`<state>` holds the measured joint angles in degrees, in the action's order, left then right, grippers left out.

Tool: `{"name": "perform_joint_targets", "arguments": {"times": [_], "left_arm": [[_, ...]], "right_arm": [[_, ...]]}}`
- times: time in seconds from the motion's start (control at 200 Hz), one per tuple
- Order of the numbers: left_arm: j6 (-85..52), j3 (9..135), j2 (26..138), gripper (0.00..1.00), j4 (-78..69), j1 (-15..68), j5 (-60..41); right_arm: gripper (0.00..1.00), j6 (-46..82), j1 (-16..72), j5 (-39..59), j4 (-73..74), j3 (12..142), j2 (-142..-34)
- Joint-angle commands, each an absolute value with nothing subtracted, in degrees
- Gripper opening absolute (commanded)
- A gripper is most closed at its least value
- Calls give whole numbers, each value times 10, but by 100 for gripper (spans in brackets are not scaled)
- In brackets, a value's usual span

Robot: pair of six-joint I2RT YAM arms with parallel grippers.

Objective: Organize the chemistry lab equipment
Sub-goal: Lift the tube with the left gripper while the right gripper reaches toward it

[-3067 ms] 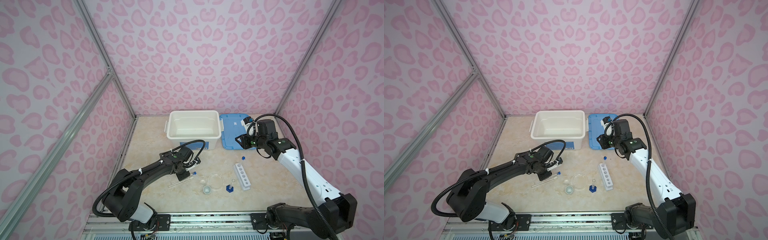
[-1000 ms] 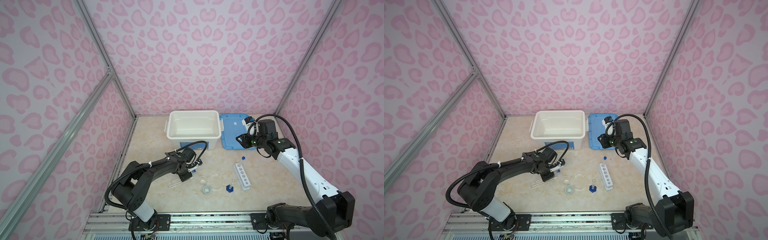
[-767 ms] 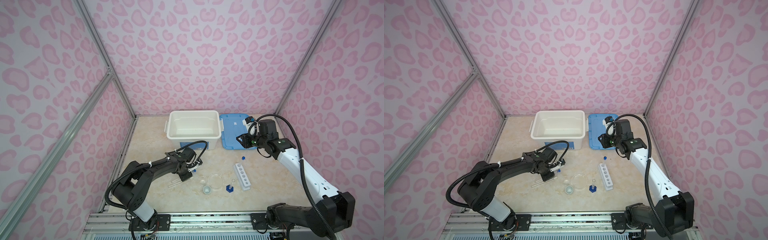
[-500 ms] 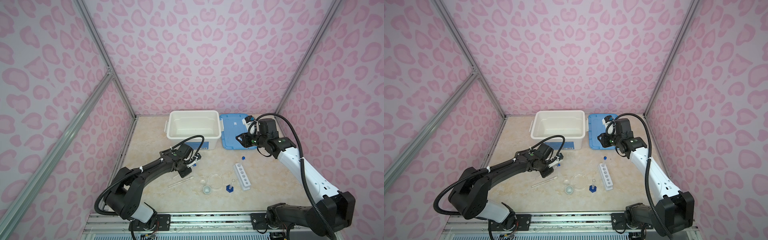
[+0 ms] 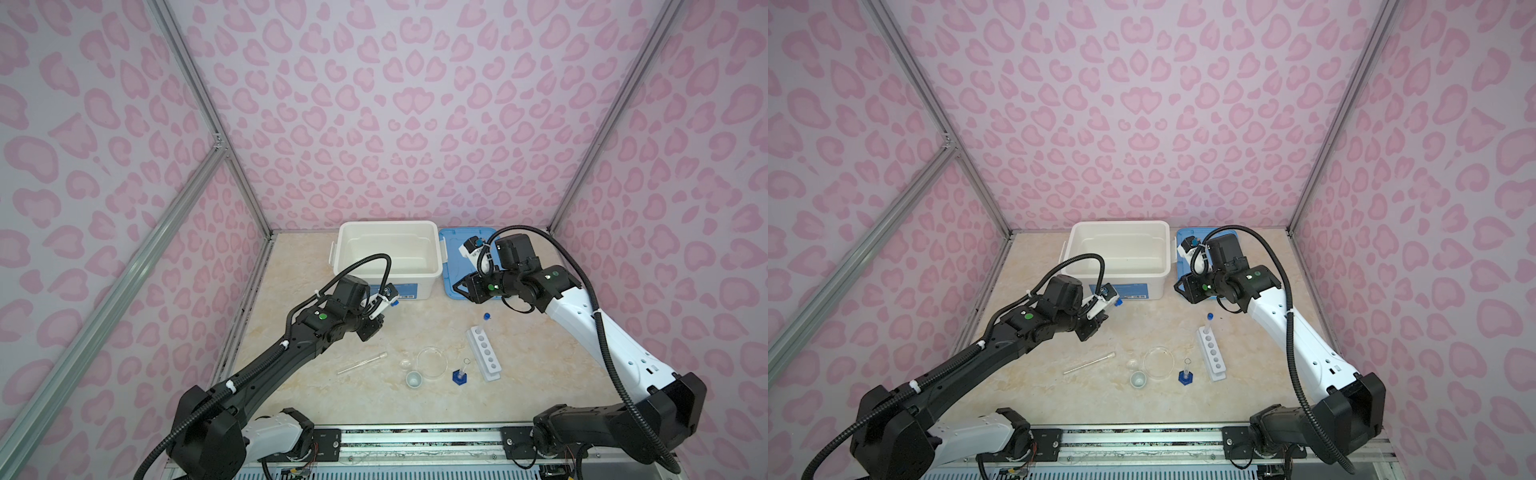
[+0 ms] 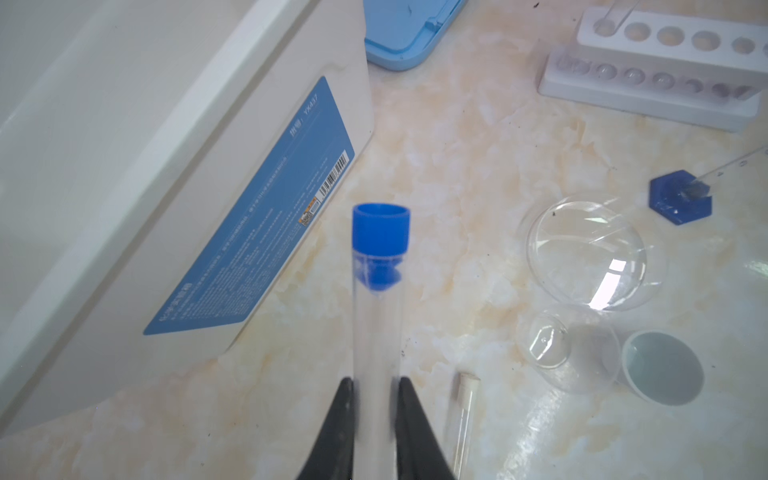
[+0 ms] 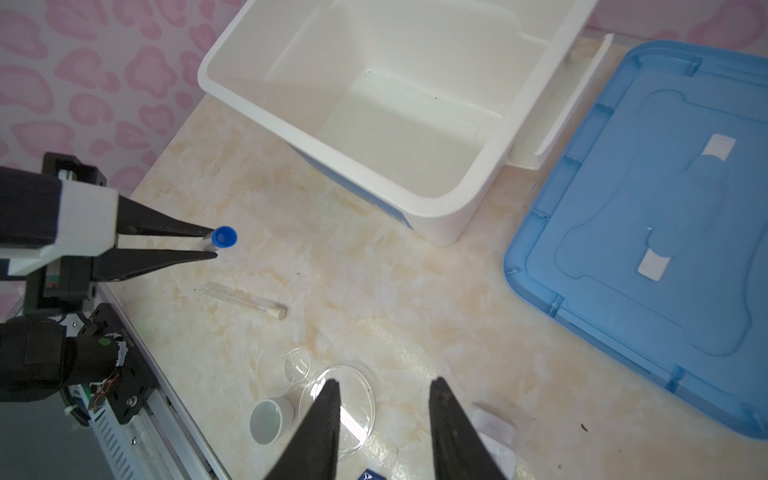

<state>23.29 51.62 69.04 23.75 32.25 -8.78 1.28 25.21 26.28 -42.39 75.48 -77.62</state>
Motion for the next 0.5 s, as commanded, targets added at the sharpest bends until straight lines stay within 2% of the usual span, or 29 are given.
{"name": "perform_joint_targets", "arguments": {"times": [0.0, 0.205, 0.495], "left_arm": [[209, 504, 665, 18, 171, 319, -137], [202, 478, 629, 19, 128, 318, -171], [192, 455, 591, 19, 98, 318, -206]], "right_arm": [[37, -9, 292, 291, -468, 775, -782], [50, -5, 360, 328, -447, 820, -797], [52, 3, 398, 297, -460, 902, -869]]}}
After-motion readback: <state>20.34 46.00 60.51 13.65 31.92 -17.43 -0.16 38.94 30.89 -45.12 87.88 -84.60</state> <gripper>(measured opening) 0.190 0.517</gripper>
